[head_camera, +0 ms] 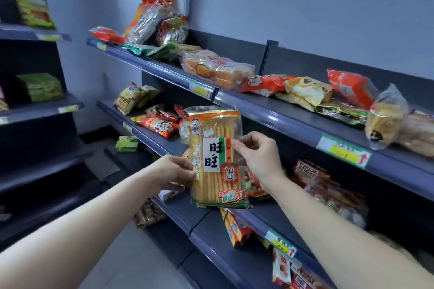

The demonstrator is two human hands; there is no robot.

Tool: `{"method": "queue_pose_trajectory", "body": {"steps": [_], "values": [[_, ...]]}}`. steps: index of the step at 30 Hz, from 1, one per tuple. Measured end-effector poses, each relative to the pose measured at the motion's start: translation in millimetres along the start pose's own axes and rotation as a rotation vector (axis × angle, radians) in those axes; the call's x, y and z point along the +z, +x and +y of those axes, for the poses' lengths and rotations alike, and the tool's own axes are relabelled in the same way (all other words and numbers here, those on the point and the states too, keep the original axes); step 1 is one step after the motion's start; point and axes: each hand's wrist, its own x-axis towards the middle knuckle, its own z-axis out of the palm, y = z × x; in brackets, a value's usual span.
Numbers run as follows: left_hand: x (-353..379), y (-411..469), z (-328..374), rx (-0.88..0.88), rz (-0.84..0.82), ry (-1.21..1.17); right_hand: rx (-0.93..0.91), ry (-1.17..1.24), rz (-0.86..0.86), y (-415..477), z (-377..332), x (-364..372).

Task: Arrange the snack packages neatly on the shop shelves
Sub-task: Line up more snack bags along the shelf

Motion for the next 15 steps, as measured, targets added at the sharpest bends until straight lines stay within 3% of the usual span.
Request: {"method": "queue_pose_trajectory", "body": {"steps": [15], "values": [[-93, 104, -51, -0.145, 0.249, -0.336, 0.522, 0.119, -0.191, 89, 89, 136]]}}
